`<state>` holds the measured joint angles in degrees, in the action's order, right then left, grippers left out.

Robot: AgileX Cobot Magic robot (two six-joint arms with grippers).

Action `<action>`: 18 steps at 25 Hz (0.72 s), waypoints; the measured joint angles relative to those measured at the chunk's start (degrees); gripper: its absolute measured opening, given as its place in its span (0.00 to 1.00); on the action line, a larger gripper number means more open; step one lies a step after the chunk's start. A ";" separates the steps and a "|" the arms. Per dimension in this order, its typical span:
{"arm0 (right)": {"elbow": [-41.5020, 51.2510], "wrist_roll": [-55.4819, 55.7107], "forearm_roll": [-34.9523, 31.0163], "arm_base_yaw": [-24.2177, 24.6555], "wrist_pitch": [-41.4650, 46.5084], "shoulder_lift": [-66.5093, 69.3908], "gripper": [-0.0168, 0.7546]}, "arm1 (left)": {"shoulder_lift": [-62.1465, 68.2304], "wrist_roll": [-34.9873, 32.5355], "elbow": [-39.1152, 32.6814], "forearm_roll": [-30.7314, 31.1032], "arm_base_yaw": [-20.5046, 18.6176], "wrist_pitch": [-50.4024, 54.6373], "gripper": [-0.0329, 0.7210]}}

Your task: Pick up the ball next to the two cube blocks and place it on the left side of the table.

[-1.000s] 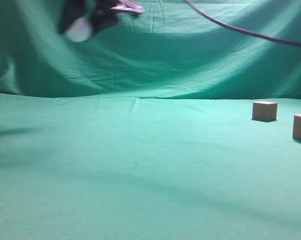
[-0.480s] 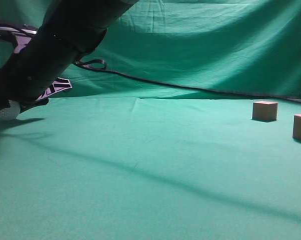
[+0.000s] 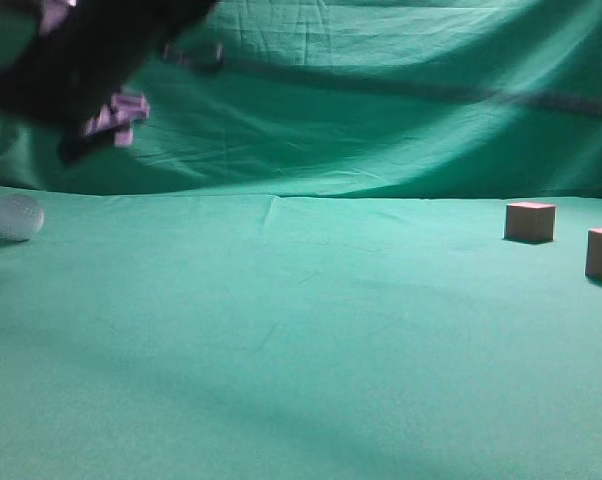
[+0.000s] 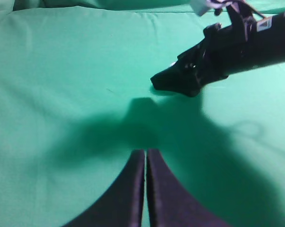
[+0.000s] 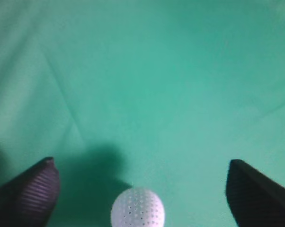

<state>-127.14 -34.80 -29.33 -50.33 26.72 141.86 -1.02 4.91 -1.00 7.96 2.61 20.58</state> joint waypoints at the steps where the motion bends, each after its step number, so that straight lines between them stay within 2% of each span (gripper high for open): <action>1: -0.27 0.43 0.20 0.63 3.85 -3.08 0.85 | 0.00 0.00 0.00 0.00 0.00 0.00 0.04; 4: -0.89 3.98 2.61 2.55 16.28 -12.68 0.49 | 0.00 0.00 0.00 0.00 0.00 0.00 0.04; 6: -1.26 7.93 5.85 3.64 24.52 -18.78 0.20 | 0.00 0.00 0.00 0.00 0.00 0.00 0.04; 9: -1.34 15.19 11.81 4.90 35.37 -25.30 0.02 | 0.00 0.00 0.00 0.00 0.00 0.00 0.04; 13: -1.34 24.22 19.47 7.07 44.12 -31.89 0.02 | 0.00 0.00 0.00 0.00 0.00 0.00 0.04; 18: -0.34 27.70 24.49 8.80 45.81 -39.69 0.02 | 0.00 0.00 0.00 0.00 0.00 0.00 0.04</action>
<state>-127.47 -7.09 -4.84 -41.53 72.53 102.17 -1.02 4.91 -1.00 7.96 2.61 20.58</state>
